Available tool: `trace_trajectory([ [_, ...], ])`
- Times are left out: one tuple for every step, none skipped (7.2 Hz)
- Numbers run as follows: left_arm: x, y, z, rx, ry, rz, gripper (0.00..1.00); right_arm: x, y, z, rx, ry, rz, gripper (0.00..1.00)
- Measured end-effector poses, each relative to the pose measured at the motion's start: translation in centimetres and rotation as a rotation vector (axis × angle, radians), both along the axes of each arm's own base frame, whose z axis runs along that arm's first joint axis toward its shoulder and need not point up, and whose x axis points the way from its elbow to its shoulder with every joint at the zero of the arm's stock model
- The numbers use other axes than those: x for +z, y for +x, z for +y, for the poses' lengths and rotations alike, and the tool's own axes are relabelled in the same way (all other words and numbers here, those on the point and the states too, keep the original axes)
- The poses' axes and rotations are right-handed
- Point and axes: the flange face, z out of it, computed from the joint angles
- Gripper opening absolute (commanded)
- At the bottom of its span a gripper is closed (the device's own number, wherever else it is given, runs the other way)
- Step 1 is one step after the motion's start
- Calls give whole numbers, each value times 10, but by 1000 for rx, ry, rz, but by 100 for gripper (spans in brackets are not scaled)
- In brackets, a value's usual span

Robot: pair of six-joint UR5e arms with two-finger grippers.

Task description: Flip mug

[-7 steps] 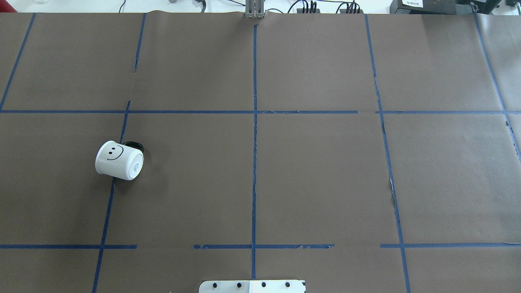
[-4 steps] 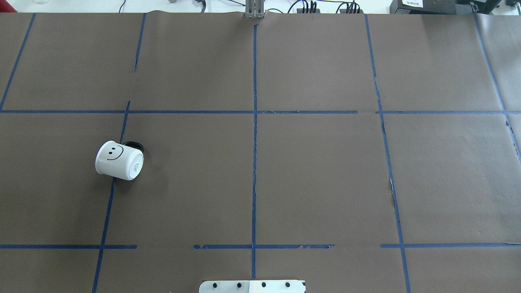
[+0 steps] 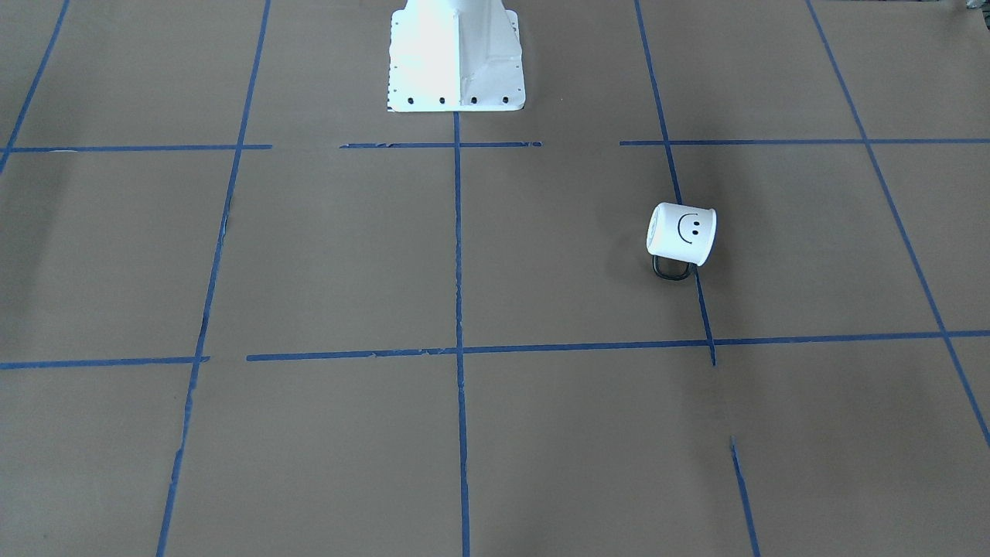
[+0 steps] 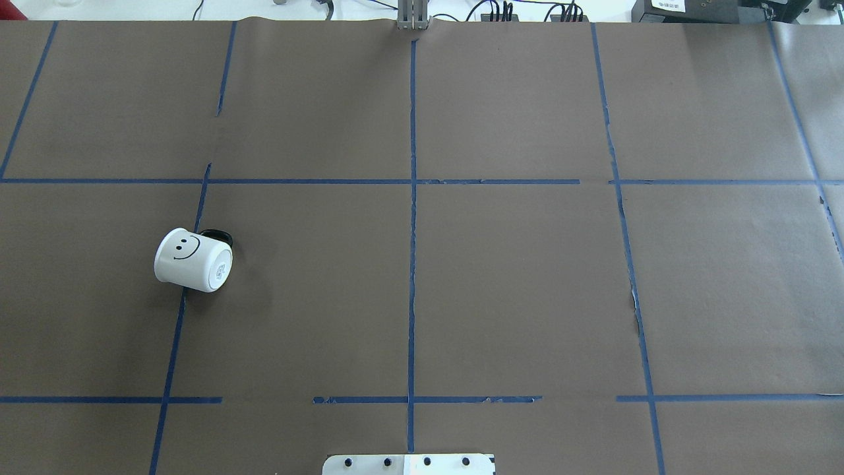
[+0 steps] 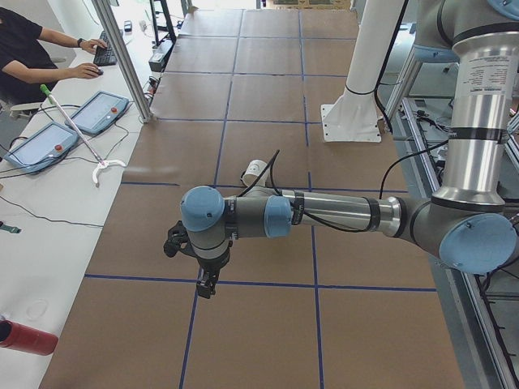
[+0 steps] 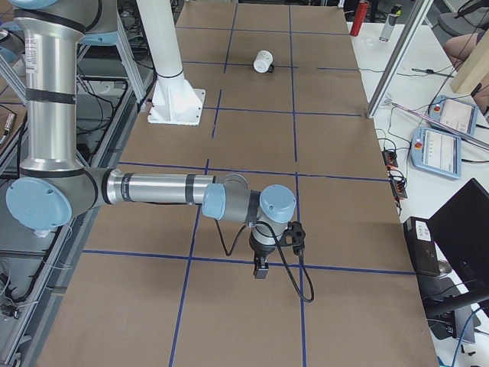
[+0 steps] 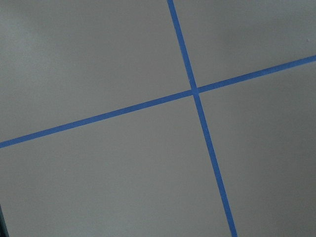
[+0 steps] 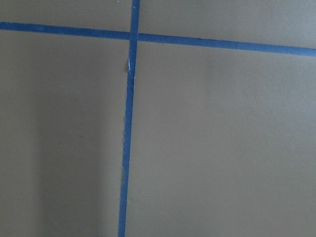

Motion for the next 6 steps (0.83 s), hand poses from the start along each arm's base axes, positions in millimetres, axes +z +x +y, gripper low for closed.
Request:
trace_trajectory([
  [-9,3,-6,-30,12,17,100,0,0,0,0,0,0,100],
  [-24,18,-14,-92,2,66,100,0,0,0,0,0,0,100],
  [-39,52,-25,-141,-23,124,100,0,0,0,0,0,0,100],
  [-53,88,-34,-172,-38,163,100,0,0,0,0,0,0,100],
  [-63,111,-38,-193,-23,185,100,0,0,0,0,0,0,100],
  [-58,121,-35,-212,10,176,100,0,0,0,0,0,0,100],
])
